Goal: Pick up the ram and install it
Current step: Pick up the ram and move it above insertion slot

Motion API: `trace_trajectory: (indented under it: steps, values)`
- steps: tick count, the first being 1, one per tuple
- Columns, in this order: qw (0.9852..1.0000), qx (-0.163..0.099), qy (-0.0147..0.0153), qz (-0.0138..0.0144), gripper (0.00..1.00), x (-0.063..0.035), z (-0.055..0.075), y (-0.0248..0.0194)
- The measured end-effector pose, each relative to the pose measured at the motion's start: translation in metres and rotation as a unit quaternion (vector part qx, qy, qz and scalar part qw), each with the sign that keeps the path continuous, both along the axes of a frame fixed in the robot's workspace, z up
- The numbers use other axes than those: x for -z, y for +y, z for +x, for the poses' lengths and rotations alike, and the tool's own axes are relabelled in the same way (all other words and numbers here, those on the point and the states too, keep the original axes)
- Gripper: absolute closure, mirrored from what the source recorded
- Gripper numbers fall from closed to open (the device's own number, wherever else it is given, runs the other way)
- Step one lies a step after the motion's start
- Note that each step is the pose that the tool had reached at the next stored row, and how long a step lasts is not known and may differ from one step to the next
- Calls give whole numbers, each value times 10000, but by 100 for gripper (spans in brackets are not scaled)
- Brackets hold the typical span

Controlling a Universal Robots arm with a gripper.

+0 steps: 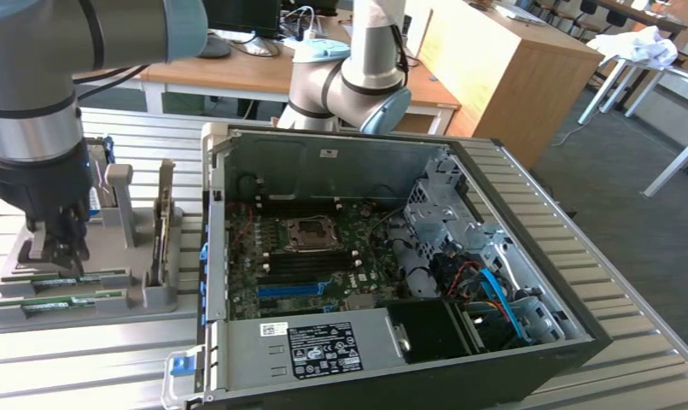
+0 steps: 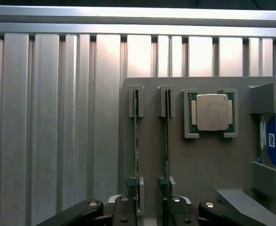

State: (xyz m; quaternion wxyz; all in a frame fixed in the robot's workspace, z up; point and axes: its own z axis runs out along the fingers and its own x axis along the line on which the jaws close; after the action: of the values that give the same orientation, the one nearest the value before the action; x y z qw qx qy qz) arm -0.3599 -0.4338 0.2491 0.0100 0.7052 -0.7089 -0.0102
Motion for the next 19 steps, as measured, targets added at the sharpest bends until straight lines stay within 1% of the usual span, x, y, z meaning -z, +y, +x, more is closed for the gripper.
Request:
trace_trajectory:
  steps: [6,7,10,12,17,19]
  values:
    - [10000,0,0,0,69,7,0,-1]
    - [10000,1,-1,1,69,9,-1,-6]
    - [10000,0,0,0,69,8,-2,-40]
    - [10000,0,0,0,69,7,-3,-52]
    - [10000,0,0,0,69,9,-3,-53]
    - [10000,0,0,0,69,27,-3,-54]
